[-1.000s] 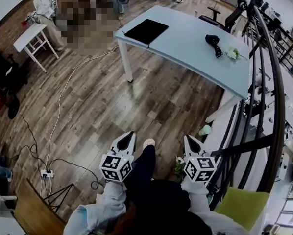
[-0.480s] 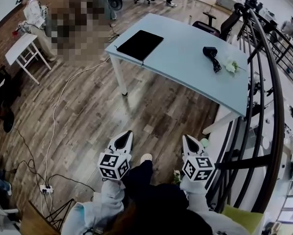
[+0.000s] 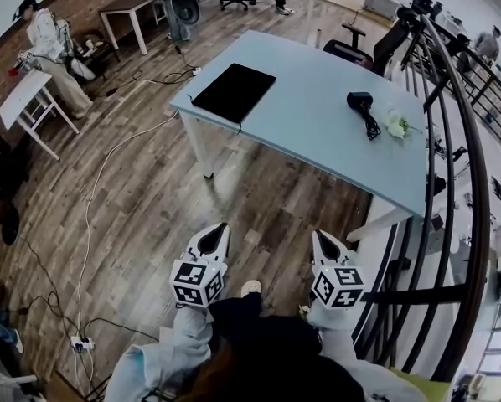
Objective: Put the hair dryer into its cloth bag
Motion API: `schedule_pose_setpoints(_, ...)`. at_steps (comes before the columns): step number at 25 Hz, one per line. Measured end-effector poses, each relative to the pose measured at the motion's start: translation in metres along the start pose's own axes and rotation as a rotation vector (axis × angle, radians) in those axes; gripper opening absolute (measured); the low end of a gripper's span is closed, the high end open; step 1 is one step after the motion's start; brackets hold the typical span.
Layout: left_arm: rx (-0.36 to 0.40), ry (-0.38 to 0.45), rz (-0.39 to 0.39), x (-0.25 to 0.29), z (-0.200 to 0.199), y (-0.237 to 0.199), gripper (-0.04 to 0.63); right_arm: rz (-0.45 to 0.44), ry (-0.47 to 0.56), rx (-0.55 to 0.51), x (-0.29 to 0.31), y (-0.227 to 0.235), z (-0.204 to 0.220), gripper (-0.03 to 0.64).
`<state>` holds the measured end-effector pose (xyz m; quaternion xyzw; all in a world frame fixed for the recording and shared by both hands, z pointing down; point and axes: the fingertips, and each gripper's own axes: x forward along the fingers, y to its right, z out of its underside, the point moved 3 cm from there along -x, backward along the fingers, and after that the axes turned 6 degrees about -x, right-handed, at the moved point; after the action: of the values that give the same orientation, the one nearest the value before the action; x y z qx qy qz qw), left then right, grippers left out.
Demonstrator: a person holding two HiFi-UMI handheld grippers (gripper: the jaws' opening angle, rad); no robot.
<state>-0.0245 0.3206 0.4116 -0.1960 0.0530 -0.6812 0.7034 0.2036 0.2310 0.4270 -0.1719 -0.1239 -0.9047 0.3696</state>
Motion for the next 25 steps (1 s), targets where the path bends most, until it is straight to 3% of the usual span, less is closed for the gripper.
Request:
schedule_pose_setpoints(15,-0.010,-0.076,0.058,0.034,0.016,-0.015,0.017,0.068,-0.049,0.083,0.025,0.019,0.017,0.006)
schedule_pose_setpoints(25,-0.013,-0.077,0.045,0.079,0.002,-0.030,0.017,0.053,-0.052,0.090,0.069,0.040,-0.003,0.006)
